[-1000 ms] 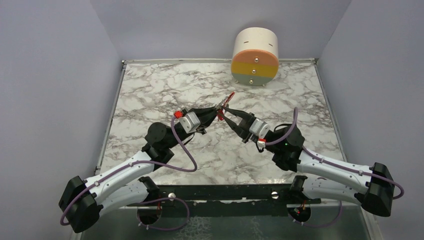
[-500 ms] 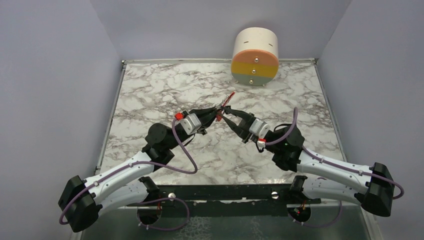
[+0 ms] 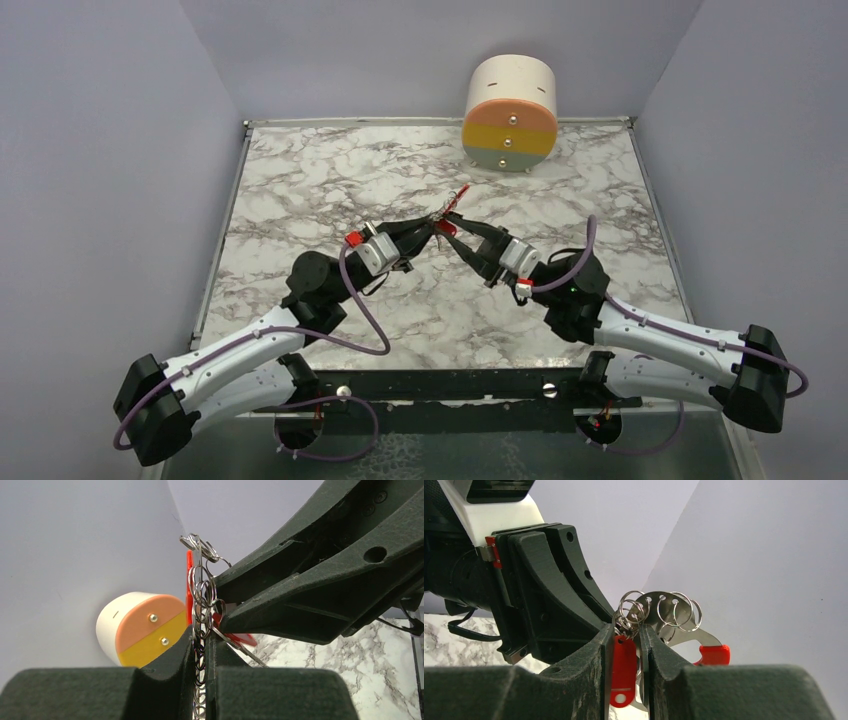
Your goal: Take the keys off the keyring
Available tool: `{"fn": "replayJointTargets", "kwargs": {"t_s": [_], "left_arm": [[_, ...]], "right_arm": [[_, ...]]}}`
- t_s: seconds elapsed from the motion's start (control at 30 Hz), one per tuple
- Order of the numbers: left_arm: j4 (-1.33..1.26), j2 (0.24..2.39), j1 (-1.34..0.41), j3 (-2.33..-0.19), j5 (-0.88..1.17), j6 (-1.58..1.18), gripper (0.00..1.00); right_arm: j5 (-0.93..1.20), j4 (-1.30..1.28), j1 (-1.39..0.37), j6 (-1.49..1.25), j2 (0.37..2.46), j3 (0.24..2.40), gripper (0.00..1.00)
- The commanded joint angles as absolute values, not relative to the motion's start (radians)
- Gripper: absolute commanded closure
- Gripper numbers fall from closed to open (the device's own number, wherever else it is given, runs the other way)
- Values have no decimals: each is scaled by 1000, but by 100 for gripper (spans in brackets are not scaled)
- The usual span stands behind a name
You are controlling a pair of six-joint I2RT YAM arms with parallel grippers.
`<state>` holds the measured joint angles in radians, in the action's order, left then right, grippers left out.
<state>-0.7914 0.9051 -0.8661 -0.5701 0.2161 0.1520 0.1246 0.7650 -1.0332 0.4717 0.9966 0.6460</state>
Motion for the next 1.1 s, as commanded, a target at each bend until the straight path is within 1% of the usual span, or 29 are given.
{"fn": "replayJointTargets", "kwargs": {"t_s": [0.0,0.43,0.47,0.67,0.7,1.07], "left_arm": [[-854,873,-888,-562,217,166,100],[-862,856,-905,-551,210,176,100],[-865,857,-906,-553,211,176,100],[-871,866,-914,-556,206,184,100],[-870,865,-915,-556,206,185,100],[-833,858,-915,-554,142,234,100]], "right_arm": [[97,780,-1038,466,992,631,75],[81,780,-1038,459,966,612,74],[85,782,-1039,457,967,612,76],[90,780,-1038,462,977,621,97],[87,778,-1037,466,978,623,98],[60,782,-1039,513,928,604,98]]}}
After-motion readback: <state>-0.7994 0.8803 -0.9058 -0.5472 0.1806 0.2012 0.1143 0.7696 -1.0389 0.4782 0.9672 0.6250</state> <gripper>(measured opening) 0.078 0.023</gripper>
